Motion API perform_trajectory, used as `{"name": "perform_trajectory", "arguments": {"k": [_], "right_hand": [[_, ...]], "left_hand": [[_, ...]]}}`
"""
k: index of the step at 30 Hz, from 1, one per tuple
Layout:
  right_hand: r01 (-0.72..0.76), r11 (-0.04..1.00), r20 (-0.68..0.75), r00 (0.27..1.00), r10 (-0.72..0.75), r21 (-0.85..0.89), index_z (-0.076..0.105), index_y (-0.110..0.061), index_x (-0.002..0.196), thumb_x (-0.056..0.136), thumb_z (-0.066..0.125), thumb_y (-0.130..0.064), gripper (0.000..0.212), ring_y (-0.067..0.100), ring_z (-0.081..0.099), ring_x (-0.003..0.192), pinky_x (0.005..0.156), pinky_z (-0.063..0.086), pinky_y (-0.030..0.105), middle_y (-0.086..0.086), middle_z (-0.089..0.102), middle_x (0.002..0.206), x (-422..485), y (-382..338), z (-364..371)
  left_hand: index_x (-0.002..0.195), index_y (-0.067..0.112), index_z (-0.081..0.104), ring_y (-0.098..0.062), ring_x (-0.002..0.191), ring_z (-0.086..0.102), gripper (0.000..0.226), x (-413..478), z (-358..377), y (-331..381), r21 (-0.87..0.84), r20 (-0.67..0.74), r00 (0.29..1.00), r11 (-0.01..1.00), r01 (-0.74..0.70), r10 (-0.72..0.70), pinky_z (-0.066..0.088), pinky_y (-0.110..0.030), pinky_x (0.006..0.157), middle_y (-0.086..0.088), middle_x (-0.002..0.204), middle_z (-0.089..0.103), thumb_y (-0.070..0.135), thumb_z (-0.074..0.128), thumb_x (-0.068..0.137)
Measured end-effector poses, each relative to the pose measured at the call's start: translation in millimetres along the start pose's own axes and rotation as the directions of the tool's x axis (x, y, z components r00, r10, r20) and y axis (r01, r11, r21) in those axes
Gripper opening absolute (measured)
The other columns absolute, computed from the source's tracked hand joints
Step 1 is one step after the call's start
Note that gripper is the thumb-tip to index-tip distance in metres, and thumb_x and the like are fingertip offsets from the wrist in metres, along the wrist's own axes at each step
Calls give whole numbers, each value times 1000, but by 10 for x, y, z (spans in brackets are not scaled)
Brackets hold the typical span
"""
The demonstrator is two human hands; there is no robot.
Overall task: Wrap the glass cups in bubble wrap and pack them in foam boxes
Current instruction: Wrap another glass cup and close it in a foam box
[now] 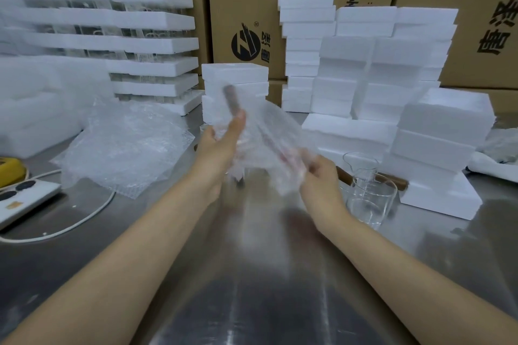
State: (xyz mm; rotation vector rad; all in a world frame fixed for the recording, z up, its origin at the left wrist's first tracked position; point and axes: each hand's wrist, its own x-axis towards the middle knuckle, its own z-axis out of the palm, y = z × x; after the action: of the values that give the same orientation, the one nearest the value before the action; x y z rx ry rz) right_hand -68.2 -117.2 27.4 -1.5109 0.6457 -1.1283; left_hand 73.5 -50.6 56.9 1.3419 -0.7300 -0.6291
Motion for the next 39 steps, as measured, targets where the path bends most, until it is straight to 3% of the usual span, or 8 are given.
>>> {"name": "perform_trajectory", "arguments": {"k": [3,5,15,21,25,30,35,39], "right_hand": [[-2,1000,-107,994,5,23,62,-17,92,87,49,9,30,14,60,84,78,50,25,-5,65,86,0,22,-45],[-106,986,16,994,104,125,60,-14,100,90,55,1,18,17,62,89,89,51,34,3,66,100,-12,31,-3],[-29,1000,-58,998,29,5,70,-8,83,84,62,1,12,17,69,76,66,56,23,1,73,77,35,33,-124],[-142,990,194,971,138,5,69,-19,95,99,38,-30,33,7,69,92,80,53,20,-5,74,96,18,5,-66],[-134,985,82,989,126,110,71,-6,92,93,55,-9,16,29,68,98,94,53,43,12,73,99,30,-8,-73],[51,994,-69,997,-44,93,45,-14,121,74,77,-3,58,7,65,95,73,57,23,2,61,112,11,-21,-82],[162,986,-132,979,-156,38,64,3,100,75,72,5,26,16,68,79,67,56,28,11,71,91,-15,-72,-72],[6,998,134,991,-14,59,67,-8,111,87,57,-40,41,10,64,102,88,48,21,0,70,107,-26,25,-80]], "left_hand": [[136,15,47,-18,96,70,79,22,-15,-28,-317,95,995,946,72,-44,55,-28,75,-5,122,67,62,61,74],[132,13,53,-20,106,67,64,37,6,-98,-345,206,978,932,114,-43,51,-35,93,-5,120,68,54,58,83],[124,27,58,-16,112,64,50,-80,63,-200,60,579,807,994,95,-112,52,-32,95,3,119,68,48,67,79],[122,12,60,-21,105,67,54,-187,217,-169,-65,387,922,997,39,-11,49,-40,98,-5,113,71,45,66,79],[126,14,58,-19,107,67,60,-181,205,-163,-33,420,907,998,56,-37,49,-38,98,-3,116,70,47,67,76],[119,22,62,-12,110,65,50,-164,112,-101,52,592,795,991,124,-131,53,-22,89,4,117,69,51,62,78],[121,19,61,-12,110,65,53,-199,142,-85,-64,574,810,979,193,-122,53,-23,88,2,117,69,50,62,77],[126,18,59,-15,105,67,43,-180,206,-123,-141,355,931,979,147,-89,54,-30,90,-1,114,71,40,59,89]]}}
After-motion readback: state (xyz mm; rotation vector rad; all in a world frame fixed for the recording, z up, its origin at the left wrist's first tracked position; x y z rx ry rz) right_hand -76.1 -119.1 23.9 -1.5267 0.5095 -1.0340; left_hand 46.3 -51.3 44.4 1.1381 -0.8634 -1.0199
